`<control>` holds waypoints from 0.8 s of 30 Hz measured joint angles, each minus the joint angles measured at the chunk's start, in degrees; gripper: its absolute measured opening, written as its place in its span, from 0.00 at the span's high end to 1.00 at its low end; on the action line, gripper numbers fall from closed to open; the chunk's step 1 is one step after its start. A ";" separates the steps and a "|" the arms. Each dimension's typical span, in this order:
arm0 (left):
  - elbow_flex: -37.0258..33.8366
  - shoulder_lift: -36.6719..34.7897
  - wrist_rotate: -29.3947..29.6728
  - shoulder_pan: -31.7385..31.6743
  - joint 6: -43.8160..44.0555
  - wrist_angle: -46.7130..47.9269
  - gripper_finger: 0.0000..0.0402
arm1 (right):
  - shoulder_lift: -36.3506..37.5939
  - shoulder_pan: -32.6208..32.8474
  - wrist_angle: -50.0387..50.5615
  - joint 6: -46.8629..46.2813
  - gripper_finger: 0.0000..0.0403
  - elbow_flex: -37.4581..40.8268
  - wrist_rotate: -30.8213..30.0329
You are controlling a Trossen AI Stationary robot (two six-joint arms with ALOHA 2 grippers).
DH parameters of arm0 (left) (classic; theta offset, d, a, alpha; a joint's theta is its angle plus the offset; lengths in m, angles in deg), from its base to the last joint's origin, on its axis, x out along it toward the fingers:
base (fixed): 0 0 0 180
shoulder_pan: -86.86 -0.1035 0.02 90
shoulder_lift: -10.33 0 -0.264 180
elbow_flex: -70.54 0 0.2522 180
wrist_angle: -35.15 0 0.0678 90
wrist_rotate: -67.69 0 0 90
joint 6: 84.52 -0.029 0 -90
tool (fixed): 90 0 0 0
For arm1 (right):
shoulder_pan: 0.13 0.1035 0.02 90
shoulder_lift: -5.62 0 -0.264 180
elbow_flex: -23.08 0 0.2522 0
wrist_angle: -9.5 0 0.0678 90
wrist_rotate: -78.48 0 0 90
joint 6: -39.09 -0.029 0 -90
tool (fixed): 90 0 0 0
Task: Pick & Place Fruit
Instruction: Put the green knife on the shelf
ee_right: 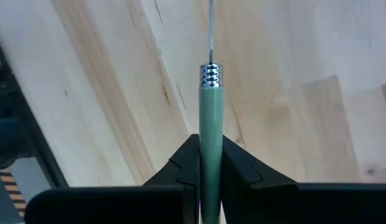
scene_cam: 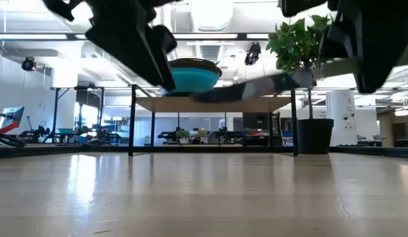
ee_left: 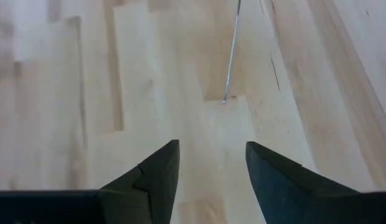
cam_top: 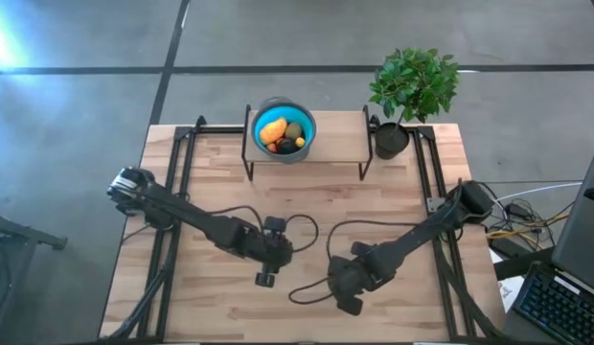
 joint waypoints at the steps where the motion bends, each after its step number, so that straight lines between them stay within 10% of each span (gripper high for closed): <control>1: 0.00 -0.87 0.38 0.00 -0.17 0.63 0.53 | 0.88 -0.04 -0.01 0.33 0.94 0.35 -0.12; 24: -13.09 -15.96 7.19 -0.48 2.38 -7.63 0.54 | 26.34 -0.97 -17.60 -19.35 0.94 28.17 -9.00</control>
